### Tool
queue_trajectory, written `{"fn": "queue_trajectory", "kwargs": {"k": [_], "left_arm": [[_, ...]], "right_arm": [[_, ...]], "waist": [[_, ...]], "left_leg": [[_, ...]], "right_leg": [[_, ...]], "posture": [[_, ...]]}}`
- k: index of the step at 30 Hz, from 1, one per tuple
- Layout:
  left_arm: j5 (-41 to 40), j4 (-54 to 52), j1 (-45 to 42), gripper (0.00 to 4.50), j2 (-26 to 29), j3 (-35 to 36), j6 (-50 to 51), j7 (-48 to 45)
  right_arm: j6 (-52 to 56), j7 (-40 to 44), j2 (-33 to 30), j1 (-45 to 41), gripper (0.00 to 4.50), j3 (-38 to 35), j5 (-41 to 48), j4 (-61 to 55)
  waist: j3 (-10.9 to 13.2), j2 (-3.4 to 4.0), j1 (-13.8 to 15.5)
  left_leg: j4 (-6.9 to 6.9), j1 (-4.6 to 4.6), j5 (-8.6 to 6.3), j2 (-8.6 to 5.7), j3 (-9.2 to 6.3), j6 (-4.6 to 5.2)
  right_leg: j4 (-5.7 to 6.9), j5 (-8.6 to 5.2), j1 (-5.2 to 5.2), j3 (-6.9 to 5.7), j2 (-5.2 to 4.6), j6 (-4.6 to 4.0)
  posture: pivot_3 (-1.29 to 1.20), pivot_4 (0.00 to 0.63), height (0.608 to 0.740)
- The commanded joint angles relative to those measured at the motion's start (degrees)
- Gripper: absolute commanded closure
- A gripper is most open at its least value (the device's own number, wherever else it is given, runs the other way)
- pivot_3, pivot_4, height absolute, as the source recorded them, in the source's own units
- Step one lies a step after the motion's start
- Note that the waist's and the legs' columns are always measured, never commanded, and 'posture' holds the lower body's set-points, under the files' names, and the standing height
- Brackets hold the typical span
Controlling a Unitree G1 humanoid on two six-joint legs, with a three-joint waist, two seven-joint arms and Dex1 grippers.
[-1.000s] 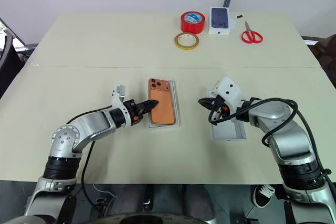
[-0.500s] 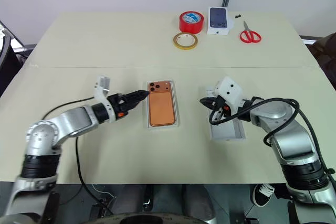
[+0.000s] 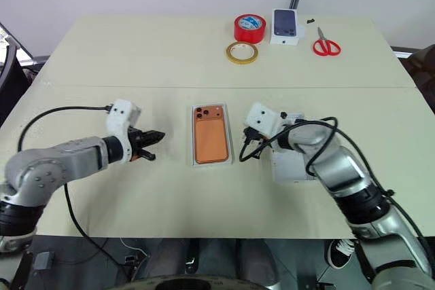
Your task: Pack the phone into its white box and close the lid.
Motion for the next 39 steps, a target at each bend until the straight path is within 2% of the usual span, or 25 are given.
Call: {"fn": "queue_trajectory", "kwargs": {"k": [1,4,10,19,25,31,39], "left_arm": [[6.45,1.44,-3.27,4.48,-3.56,-3.36,0.28,-2.26],[11.89,2.45,-5.35,4.48,-6.49,-8.23,0.72,-5.19],[17.00,4.00,-7.65,4.48,-12.42,-11.36,2.34,-9.83],[23.94,7.81,-13.64,4.48,-23.42,-19.04,3.09,-18.50],[28.21,11.55,-15.44,4.48,-30.94,-24.49,2.90,-22.98],[30.36,13.69,-15.97,4.48,-34.86,-24.06,3.64,-26.12],[33.48,15.86,-15.85,4.48,-35.07,-21.27,3.44,-27.25]], "right_arm": [[-0.38,-2.55,2.52,-3.15,4.50,2.78,-4.00,1.86],[-1.00,-3.14,4.56,-4.58,4.50,4.33,-5.64,4.32],[-1.32,-1.65,4.49,-4.22,4.50,4.76,-6.49,3.08],[4.43,1.21,-4.19,4.74,4.50,-0.21,-5.71,-9.27],[9.32,2.21,-11.78,14.71,4.50,-7.57,-4.50,-17.64],[10.77,1.27,-14.36,20.92,4.50,-11.94,-4.59,-20.05],[11.50,0.88,-15.54,22.95,4.50,-15.77,-4.54,-20.33]], "waist": [[0.00,0.00,0.00],[0.00,0.00,-0.03],[-0.01,0.00,0.15],[-0.01,0.01,2.10],[-0.03,0.04,3.20],[-0.06,0.08,2.75],[-0.06,0.08,2.87]], "left_leg": [[0.00,0.00,0.00,-0.01,0.00,0.00],[-0.01,-0.02,0.00,-0.01,0.00,0.00],[0.03,-0.01,0.00,-0.01,0.00,0.01],[0.44,-0.13,-0.13,-0.11,-0.07,0.23],[0.57,-0.14,-0.33,-0.15,-0.11,0.58],[0.59,-0.10,-0.37,-0.16,-0.13,0.66],[0.59,-0.09,-0.37,-0.16,-0.13,0.65]], "right_leg": [[0.00,0.00,0.00,0.00,0.00,0.00],[-0.02,0.00,-0.02,-0.01,0.00,0.00],[0.03,0.00,0.00,-0.01,-0.02,0.00],[0.02,0.00,0.16,-0.08,-0.11,0.02],[-0.02,0.00,0.26,-0.07,-0.10,0.04],[-0.05,0.00,0.34,-0.05,-0.09,0.04],[-0.04,0.00,0.35,-0.05,-0.08,0.04]], "posture": [[0.00,0.150,0.740],[0.00,0.150,0.740],[0.00,0.150,0.740],[0.00,0.150,0.740],[0.00,0.150,0.740],[0.00,0.150,0.740],[0.00,0.150,0.740]]}}
